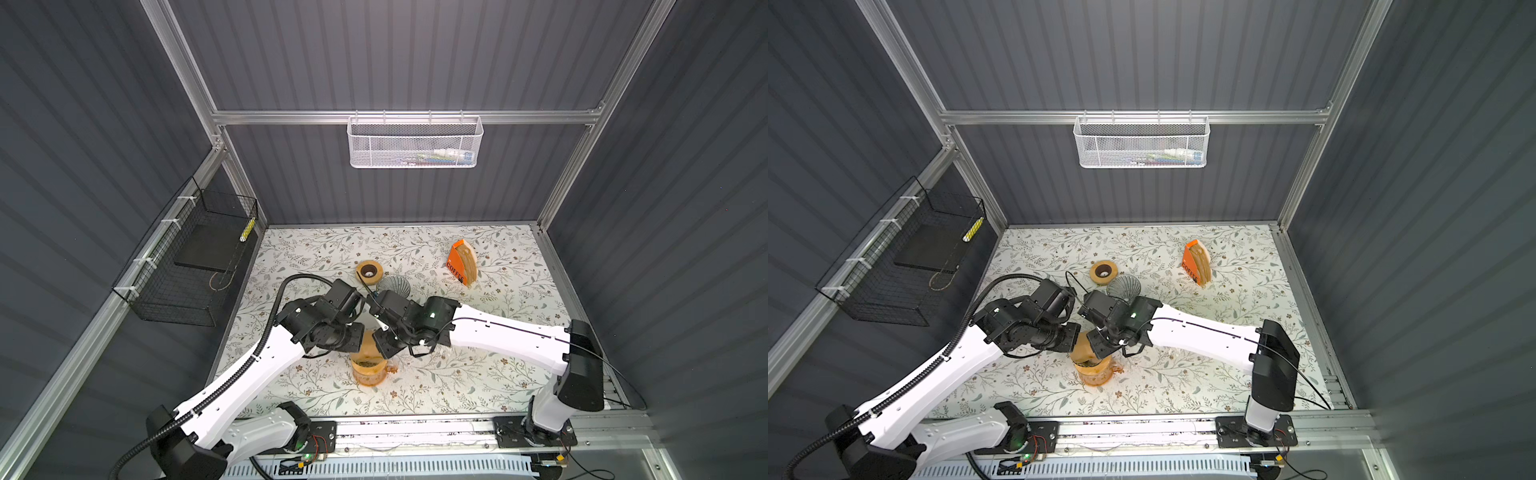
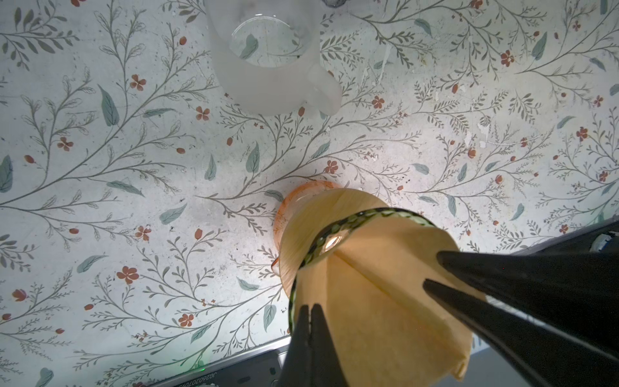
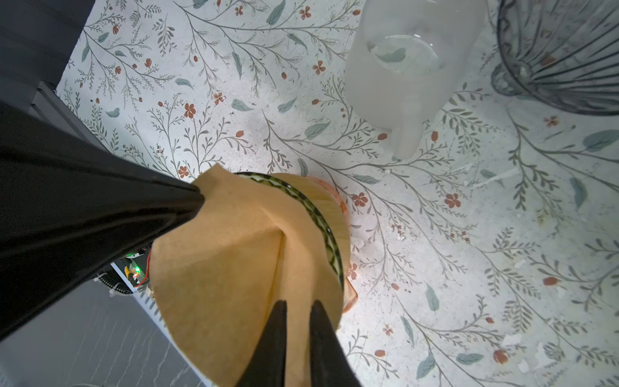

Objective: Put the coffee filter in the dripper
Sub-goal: 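Release the filter and lift both grippers away from the dripper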

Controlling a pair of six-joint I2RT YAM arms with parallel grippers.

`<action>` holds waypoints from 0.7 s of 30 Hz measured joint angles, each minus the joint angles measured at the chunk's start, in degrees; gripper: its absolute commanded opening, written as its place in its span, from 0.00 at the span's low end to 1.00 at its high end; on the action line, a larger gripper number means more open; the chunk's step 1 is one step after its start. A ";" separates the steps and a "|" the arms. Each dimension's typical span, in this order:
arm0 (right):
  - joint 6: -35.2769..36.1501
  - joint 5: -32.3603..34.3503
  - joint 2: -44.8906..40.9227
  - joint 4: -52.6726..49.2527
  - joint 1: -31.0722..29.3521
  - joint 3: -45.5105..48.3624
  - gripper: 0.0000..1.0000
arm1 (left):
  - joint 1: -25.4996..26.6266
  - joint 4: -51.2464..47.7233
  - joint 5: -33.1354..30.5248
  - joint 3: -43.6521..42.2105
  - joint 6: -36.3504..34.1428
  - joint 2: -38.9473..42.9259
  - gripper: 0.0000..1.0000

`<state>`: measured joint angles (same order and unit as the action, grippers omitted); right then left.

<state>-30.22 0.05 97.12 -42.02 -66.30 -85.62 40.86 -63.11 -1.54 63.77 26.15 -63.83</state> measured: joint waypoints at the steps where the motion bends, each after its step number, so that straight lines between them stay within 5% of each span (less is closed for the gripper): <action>1: 0.00 0.13 -0.31 -0.02 0.00 0.00 0.20 | 0.00 0.02 0.00 0.26 0.02 0.04 0.05; 11: -0.13 0.90 -3.89 0.00 0.39 0.00 0.24 | 0.00 0.50 -0.46 2.32 0.94 0.35 0.10; 21: -0.26 -1.27 -6.99 0.17 7.13 -1.70 0.24 | -0.02 4.50 -1.77 10.36 1.36 -4.04 0.11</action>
<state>-30.48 -1.21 90.13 -41.85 -59.18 -87.33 40.84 -58.61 -3.31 74.13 27.51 -67.88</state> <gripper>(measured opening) 0.243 0.111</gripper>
